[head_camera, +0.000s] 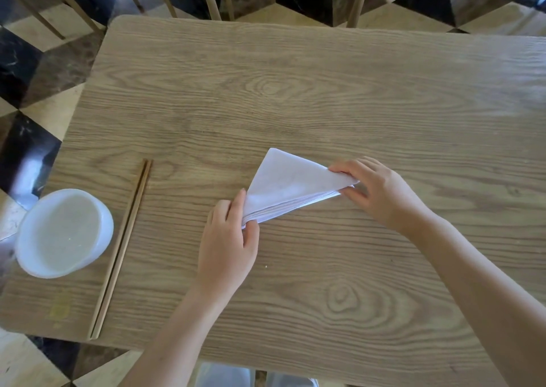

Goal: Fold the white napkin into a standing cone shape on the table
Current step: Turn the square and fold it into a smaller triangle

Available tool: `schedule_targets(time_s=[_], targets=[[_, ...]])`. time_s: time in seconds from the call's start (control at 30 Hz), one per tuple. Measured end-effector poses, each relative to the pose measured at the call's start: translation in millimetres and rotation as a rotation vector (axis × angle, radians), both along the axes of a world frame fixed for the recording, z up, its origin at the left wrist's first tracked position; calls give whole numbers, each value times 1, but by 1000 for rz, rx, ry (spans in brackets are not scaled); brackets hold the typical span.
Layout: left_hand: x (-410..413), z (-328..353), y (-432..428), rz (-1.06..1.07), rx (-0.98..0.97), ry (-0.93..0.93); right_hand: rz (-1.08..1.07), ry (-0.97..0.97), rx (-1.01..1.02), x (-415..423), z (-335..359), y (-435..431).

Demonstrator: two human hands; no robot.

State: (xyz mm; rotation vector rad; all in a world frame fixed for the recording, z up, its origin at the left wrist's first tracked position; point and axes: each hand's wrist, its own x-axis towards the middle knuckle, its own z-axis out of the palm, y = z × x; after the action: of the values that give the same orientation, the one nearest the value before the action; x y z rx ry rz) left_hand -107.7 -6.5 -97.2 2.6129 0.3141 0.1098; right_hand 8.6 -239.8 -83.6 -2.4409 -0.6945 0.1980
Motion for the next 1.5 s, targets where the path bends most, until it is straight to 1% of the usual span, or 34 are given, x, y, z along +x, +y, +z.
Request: schedule_targets(time_s=[0.17,0.23,0.33,0.4,0.5,0.53,0.6,0.67,0.7,0.73,0.83,0.87,0.97,1.07,1.2,1.37,1.43,1.5], targets=[[-6,-6,0,-1,214,-3,17,-214,-3,-9,-10,-4],[-8,-9,0,-18,260,-14,22,-260,12,-13,-17,-4],[-10,-12,2,-30,288,-11,-37,-176,86,-12,-18,-8],[-9,-12,3,-28,307,19,-51,-130,95,-9,-18,-9],[-10,2,4,1,289,77,-13,-112,53,-11,-14,-12],[-8,11,2,6,261,68,-20,-102,35,-13,-9,-14],[1,29,-5,-12,175,-41,-83,-43,37,-18,8,-10],[21,35,-17,-23,118,-152,-134,-72,79,-18,24,16],[32,31,-24,-4,109,-157,-117,-116,53,-18,28,36],[41,24,-31,34,105,-120,-81,-141,4,-19,27,58],[44,-7,-45,114,180,63,10,-40,-155,-29,3,100],[41,-16,-47,112,220,90,28,-53,-208,-31,-8,101],[36,-26,-48,96,289,70,54,-158,-320,-30,-25,86],[30,-25,-40,60,299,73,52,-193,-335,-30,-26,74],[15,-27,-21,59,265,71,-22,-198,-392,-28,-27,51],[14,-21,-17,43,215,67,-102,-111,-439,-27,-29,23],[24,-6,-18,72,120,98,-104,-117,-437,-26,-31,22],[47,12,-21,119,-27,104,-100,-115,-436,-26,-32,23]])
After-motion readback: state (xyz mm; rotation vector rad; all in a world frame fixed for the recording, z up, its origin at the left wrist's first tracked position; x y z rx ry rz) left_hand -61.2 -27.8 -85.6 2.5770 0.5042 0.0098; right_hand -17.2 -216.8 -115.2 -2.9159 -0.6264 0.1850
